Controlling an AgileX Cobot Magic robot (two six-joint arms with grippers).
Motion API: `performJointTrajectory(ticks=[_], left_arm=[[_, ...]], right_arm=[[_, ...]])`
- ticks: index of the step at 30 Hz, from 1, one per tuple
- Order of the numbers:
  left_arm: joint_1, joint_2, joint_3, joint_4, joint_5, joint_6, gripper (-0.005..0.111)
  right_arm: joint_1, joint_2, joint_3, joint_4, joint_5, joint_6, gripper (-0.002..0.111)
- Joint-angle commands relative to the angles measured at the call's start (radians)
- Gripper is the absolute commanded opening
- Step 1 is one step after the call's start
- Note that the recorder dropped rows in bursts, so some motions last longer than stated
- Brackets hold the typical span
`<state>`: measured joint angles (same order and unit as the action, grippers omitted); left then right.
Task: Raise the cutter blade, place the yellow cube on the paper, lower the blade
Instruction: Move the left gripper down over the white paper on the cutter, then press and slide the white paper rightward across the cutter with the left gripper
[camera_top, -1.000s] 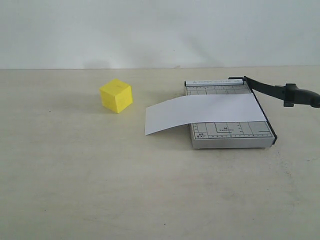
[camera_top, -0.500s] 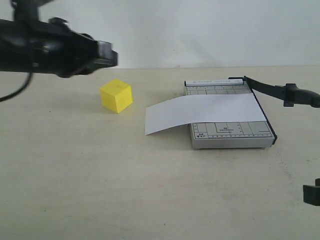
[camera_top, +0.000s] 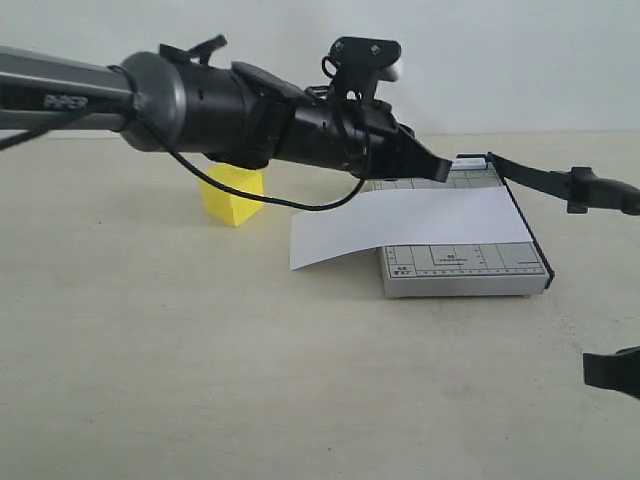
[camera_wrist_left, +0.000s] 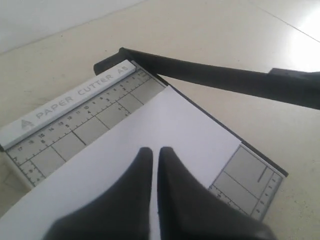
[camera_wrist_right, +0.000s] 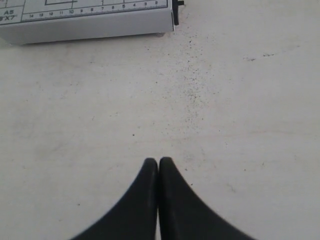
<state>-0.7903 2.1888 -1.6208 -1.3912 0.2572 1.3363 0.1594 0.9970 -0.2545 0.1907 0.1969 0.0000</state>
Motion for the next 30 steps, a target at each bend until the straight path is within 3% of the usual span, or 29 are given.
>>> performJointTrajectory(ticks=[1, 10, 21, 30], left_arm=[[-0.002, 0.104, -0.091, -0.001, 0.066, -0.013, 0.004], [-0.002, 0.164, -0.106, 0.147, 0.112, -0.142, 0.004], [-0.002, 0.218, -0.108, 0.162, 0.212, -0.163, 0.004], [-0.002, 0.300, -0.248, 0.283, 0.338, -0.223, 0.004]], right_arm=[[-0.001, 0.002, 0.006, -0.012, -0.036, -0.006, 0.000], [-0.001, 0.002, 0.006, -0.015, -0.043, -0.006, 0.000], [-0.001, 0.002, 0.006, -0.015, -0.043, -0.006, 0.000], [0.001, 0.002, 0.006, -0.015, -0.043, -0.006, 0.000]])
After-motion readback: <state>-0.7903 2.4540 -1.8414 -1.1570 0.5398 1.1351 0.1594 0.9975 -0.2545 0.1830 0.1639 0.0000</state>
